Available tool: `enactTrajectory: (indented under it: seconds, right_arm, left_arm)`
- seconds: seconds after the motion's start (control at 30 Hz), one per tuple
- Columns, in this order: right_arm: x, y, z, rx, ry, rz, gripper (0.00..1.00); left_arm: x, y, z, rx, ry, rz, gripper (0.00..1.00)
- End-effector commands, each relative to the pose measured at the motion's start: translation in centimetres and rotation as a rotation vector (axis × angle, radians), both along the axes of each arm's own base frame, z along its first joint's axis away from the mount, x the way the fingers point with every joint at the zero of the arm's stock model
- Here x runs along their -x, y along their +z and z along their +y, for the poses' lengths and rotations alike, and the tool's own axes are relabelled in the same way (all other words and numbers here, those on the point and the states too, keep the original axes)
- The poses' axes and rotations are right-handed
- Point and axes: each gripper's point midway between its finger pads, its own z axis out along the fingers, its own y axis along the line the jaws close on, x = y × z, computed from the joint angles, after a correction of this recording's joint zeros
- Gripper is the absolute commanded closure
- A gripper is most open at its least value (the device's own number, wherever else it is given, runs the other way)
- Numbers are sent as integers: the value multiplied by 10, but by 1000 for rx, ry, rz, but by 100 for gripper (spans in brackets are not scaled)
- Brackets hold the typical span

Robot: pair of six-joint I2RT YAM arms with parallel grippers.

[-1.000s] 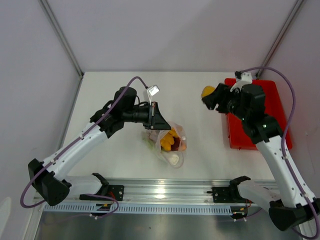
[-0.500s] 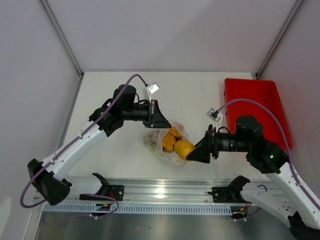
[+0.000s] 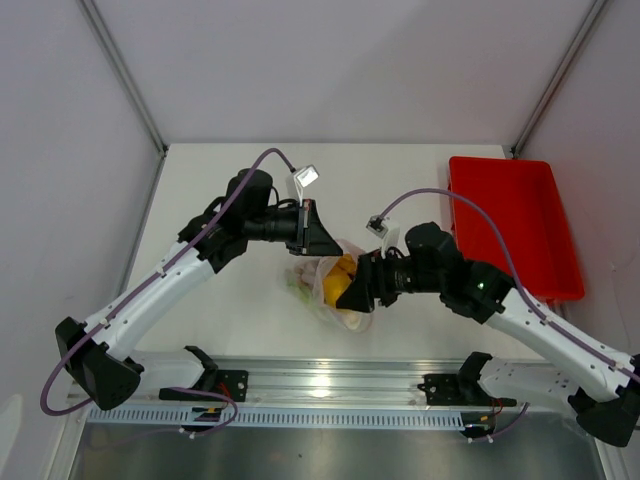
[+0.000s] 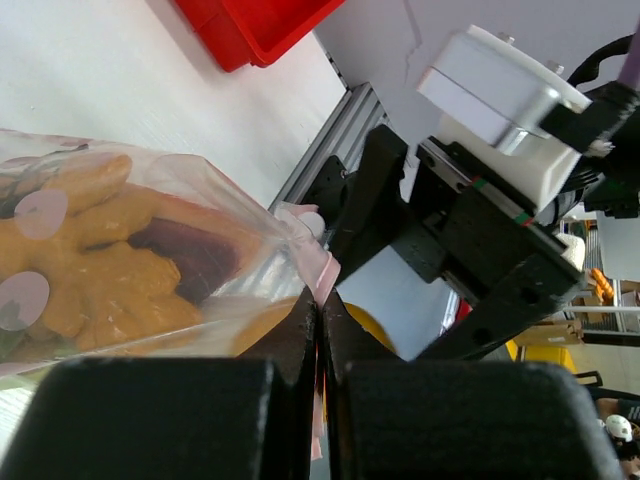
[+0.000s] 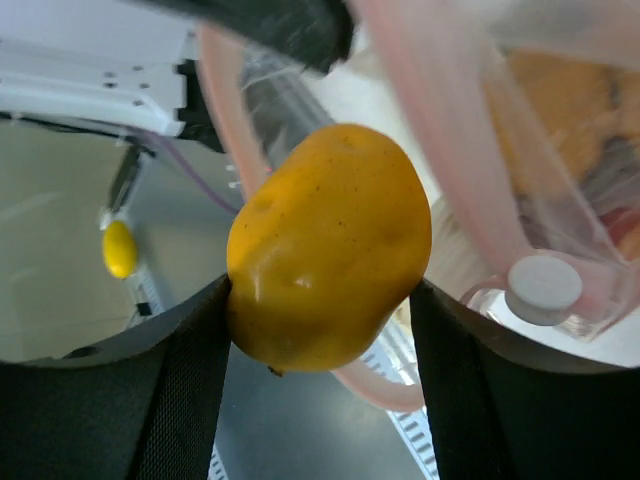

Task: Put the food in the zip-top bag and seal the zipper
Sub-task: Place the fake vegetable in the zipper food storage bag.

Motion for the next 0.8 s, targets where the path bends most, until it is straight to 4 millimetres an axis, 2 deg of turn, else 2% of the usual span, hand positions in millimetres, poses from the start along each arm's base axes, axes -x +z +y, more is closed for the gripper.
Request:
enactTrajectory:
  seconds: [0.0, 0.03, 0.1, 0.13, 0.2, 0.23, 0.43, 0.57, 0.67, 0.7, 0.77]
  right_arm:
    - [-38, 27, 12, -17, -133, -141, 60]
    - [-47, 21, 13, 18, -167, -150, 41]
    - [-50, 23, 16, 21, -174, -172, 31]
    - [-52, 24, 16, 18, -182, -177, 19]
    - [-51, 29, 16, 2, -180, -194, 16]
    - [-50, 35, 14, -13, -188, -207, 2]
    - [-45, 61, -7, -27, -215, -272, 1]
    - [-38, 71, -35, 18, -255, -310, 2]
    - [-42, 68, -56, 60, -336, -314, 10]
    - [-42, 65, -58, 71, -342, -306, 19]
    - [-39, 52, -58, 102, -333, -271, 30]
  left_arm:
    - [3, 35, 1, 90, -11, -59, 99]
    - [4, 37, 1, 95, -13, -60, 99]
    - [6, 39, 2, 99, -16, -62, 99]
    - [7, 40, 2, 99, -15, -67, 99]
    - [7, 40, 3, 99, -15, -70, 99]
    - [8, 40, 3, 98, -14, -67, 99]
    - [8, 39, 4, 100, -13, -65, 100]
    - [9, 41, 4, 103, -15, -71, 99]
    - [9, 44, 4, 109, -19, -75, 99]
    - [10, 45, 4, 113, -18, -76, 100]
    - [10, 45, 3, 115, -21, -75, 99]
